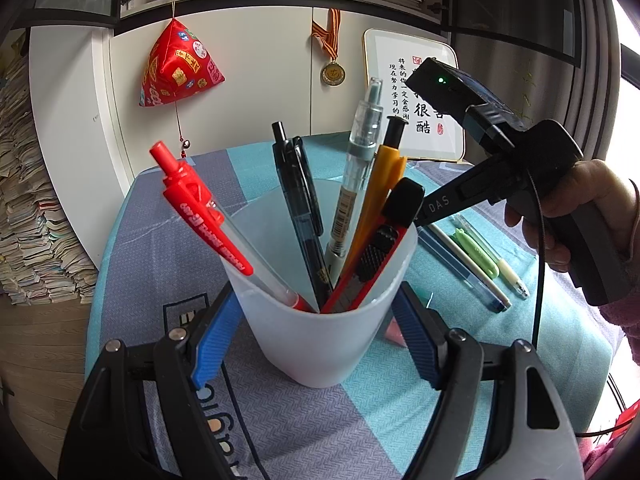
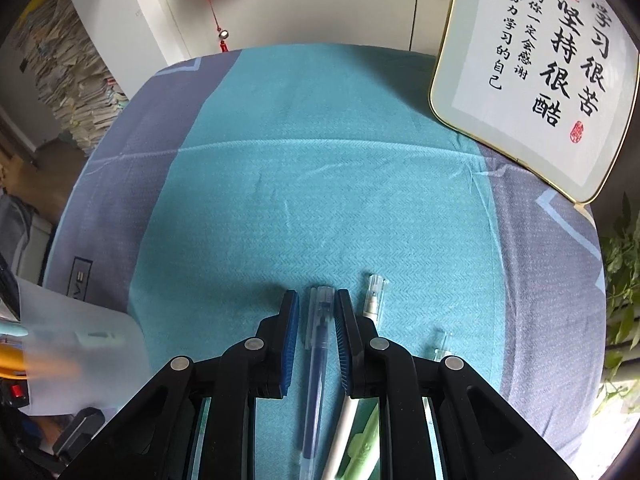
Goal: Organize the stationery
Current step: 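Move the right tool to the blue gel pen and grasp it, then lift the blue gel pen with the right tool and drop it into the cup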
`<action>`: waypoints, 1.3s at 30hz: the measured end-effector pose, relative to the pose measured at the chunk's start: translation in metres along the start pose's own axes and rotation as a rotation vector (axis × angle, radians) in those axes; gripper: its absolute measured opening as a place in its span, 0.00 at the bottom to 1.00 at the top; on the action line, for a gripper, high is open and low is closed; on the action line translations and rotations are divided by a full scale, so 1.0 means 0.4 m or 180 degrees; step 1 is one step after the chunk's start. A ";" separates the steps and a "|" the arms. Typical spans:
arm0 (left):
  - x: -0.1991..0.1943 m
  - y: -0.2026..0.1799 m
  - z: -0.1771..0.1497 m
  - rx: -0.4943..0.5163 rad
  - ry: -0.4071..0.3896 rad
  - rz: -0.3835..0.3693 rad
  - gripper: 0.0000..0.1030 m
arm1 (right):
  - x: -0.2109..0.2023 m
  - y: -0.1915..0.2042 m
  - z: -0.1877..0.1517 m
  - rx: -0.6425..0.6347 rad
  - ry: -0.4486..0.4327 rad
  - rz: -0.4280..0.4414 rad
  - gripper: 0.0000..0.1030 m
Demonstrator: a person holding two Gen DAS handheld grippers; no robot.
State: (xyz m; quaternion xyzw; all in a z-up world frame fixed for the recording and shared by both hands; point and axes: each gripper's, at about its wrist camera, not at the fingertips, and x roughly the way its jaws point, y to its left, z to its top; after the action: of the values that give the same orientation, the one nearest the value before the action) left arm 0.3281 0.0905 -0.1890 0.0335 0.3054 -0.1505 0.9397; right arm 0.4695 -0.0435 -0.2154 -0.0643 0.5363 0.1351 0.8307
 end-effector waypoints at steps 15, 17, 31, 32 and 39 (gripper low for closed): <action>-0.002 -0.002 0.000 -0.0002 -0.0001 -0.0002 0.73 | -0.323 0.026 -0.101 -0.0026 -0.0869 0.0283 0.13; -0.002 -0.002 0.000 -0.0002 -0.0001 -0.0001 0.73 | -0.373 0.040 -0.117 -0.0066 -0.1021 0.0312 0.13; -0.003 -0.002 0.000 -0.0003 0.0000 -0.0002 0.73 | -0.648 0.184 -0.087 -0.0497 -0.1883 0.0652 0.13; -0.002 -0.002 0.000 -0.0003 0.0000 -0.0001 0.73 | -0.641 0.193 -0.082 -0.0519 -0.1880 0.0678 0.13; -0.002 -0.002 0.001 -0.0002 -0.0001 0.0000 0.73 | -0.549 0.249 -0.044 -0.0600 -0.1665 0.0844 0.13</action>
State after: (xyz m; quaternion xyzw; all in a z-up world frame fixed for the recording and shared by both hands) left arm 0.3272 0.0898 -0.1883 0.0331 0.3053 -0.1504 0.9397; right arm 0.3398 0.0130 -0.0196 -0.0336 0.2931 0.3034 0.9060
